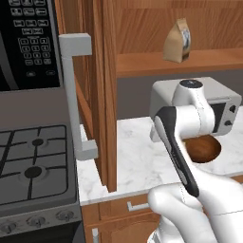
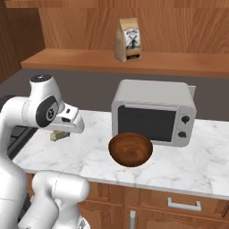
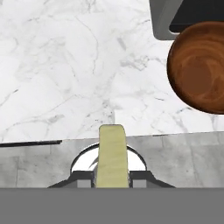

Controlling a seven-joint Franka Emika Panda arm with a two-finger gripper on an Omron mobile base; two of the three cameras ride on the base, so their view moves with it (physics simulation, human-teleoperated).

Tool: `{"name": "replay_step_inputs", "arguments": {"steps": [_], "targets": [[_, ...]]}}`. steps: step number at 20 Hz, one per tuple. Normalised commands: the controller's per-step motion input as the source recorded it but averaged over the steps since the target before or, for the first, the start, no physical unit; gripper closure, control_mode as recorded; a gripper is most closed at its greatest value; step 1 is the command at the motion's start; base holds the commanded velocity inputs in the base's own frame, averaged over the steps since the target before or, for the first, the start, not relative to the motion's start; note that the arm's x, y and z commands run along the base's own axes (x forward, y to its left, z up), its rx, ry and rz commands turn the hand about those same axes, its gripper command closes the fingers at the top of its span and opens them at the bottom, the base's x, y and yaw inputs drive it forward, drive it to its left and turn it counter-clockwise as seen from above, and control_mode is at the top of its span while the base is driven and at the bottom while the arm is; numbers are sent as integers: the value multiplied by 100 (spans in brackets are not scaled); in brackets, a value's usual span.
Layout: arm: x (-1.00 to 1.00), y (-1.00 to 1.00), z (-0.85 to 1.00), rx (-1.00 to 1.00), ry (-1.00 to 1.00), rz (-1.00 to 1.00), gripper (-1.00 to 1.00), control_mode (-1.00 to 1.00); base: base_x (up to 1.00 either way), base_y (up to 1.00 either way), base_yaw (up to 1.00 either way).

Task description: Pick the egg and butter from the fridge and place them by the bowl for mixing.

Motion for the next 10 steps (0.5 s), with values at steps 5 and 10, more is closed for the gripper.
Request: {"name": "replay_step_inputs", "arguments": {"steps": [5, 10], "targets": [[31, -7, -74, 0, 0, 0, 100, -100, 0, 0, 0], [44, -4, -62, 0, 0, -2, 100, -100, 0, 0, 0]]}}
